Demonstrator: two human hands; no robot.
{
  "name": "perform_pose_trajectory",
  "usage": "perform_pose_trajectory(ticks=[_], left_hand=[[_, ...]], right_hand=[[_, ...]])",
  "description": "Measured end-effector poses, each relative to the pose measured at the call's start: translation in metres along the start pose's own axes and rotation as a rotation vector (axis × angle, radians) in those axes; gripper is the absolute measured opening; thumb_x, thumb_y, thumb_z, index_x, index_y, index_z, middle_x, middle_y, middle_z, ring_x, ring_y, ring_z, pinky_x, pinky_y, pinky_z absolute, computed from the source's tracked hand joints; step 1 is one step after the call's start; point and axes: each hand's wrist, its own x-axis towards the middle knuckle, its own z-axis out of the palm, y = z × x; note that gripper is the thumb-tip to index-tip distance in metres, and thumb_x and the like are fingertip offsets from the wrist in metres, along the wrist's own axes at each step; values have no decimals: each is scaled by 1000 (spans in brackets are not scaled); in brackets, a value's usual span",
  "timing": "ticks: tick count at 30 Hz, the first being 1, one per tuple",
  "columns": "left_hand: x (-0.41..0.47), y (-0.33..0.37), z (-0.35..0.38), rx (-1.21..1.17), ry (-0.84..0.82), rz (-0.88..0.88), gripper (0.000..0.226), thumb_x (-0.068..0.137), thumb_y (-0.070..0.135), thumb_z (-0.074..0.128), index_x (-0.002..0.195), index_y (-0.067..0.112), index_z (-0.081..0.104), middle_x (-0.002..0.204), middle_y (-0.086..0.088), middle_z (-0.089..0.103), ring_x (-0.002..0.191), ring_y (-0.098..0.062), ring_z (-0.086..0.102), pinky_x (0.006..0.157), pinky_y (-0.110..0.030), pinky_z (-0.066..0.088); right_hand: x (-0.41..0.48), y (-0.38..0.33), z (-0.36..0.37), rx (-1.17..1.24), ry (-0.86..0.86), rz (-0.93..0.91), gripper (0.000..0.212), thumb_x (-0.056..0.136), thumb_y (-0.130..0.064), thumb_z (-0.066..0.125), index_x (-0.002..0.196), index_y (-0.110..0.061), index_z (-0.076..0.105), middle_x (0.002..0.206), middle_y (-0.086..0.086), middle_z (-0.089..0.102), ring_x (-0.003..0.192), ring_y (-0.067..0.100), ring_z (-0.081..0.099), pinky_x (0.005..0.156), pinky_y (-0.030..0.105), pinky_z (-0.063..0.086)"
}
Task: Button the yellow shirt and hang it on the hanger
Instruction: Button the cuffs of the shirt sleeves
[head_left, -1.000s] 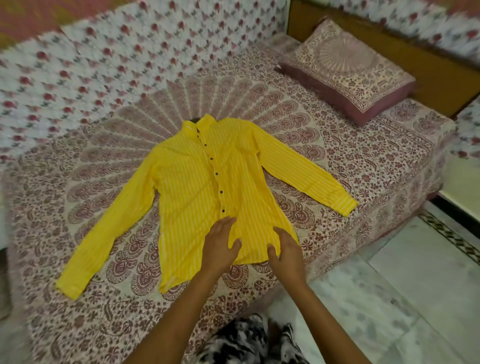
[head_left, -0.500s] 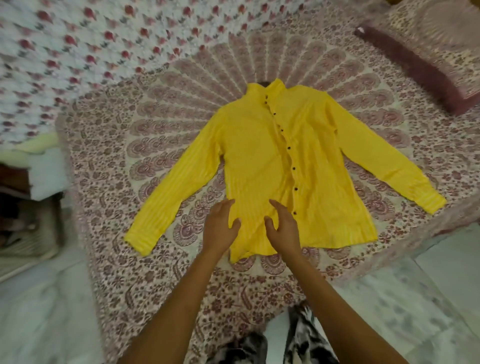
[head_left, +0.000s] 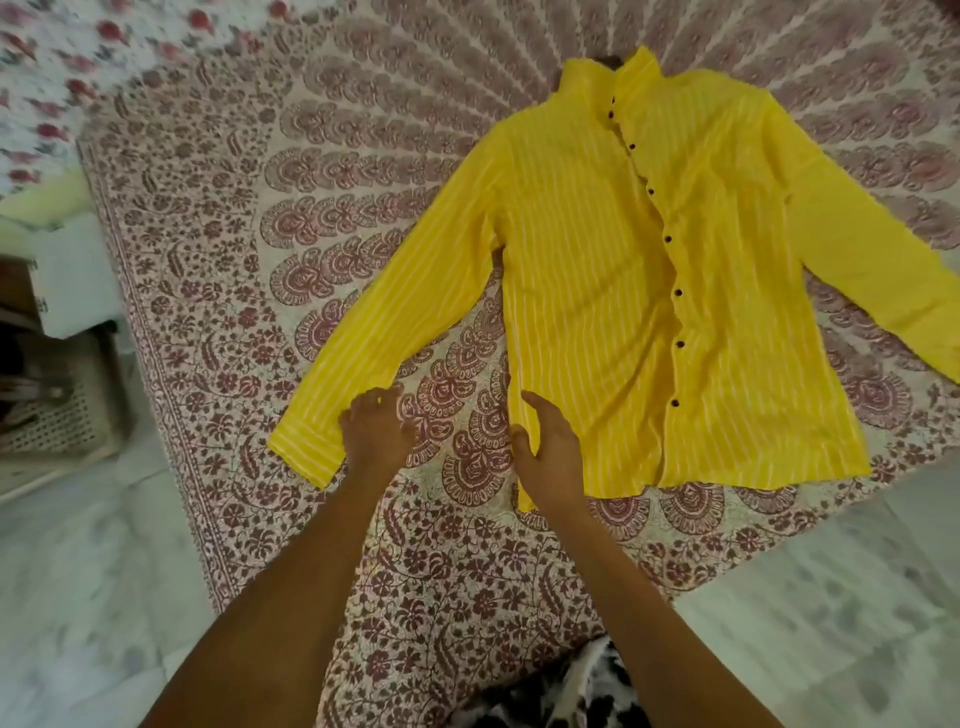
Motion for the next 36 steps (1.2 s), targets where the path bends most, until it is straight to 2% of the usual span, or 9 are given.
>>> perform_pose_trajectory(ticks=[4,8,13,19,22,24,29,33,36], left_hand=[[20,-28,21,103,10,-138,63,83,25,63,139,15,34,147,-18,29,135,-38,26,106,-53,25],[28,-46,33,83,2,-179,75,78,7,67,140,19,28,146,-20,24,130,-42,30,96,-58,37],[36,-66,30,-26,24,-194,60,82,-5,57,136,9,35,131,-26,40,106,-46,51,71,-48,43],[41,-51,-9,-430,-39,-170,38,91,3,43,128,0,49,125,-27,54,105,-40,54,83,-45,46],[31,-27,-31,-832,-114,-145,23,78,-1,39,77,9,60,69,-14,51,58,-24,46,57,-31,36],[21,-15,-40,-1118,-202,-155,29,69,-8,40,79,7,63,72,-16,54,61,-23,50,60,-31,42],[4,-3,-48,-1481,-287,-150,42,50,-2,37,83,2,63,56,-5,49,47,-17,41,48,-20,37],[3,-6,-39,-1271,-212,-252,35,68,-7,38,86,12,62,63,-2,57,52,-15,49,51,-22,42],[5,-11,-21,-881,-19,-256,37,80,-6,45,105,20,55,97,-2,62,77,-17,59,68,-32,48]], right_hand=[[11,17,32,-13,-39,12,42,92,-13,48,134,-10,44,134,8,52,86,35,60,88,37,47],[13,25,49,-19,-71,53,51,86,-26,41,133,-7,45,134,11,52,109,31,58,89,44,50],[15,26,66,-57,-129,36,42,91,-8,51,133,-6,45,134,12,52,124,28,49,99,33,39],[16,19,81,15,-205,81,44,92,-6,47,135,-8,42,138,11,48,127,25,45,103,40,41],[15,5,89,230,-240,232,47,91,-24,51,135,-10,42,127,11,54,109,18,52,94,40,43],[16,-6,89,381,-228,378,48,93,-36,47,134,-12,39,123,16,56,97,17,50,83,34,39],[24,-4,93,603,-425,716,61,84,-55,50,136,-25,37,140,4,44,124,26,46,97,42,42],[16,3,91,747,-253,601,8,92,-18,53,98,-18,59,90,-3,62,84,14,59,64,18,51],[14,25,86,574,131,490,8,89,-13,58,91,-6,62,73,0,56,72,18,52,64,30,46]])
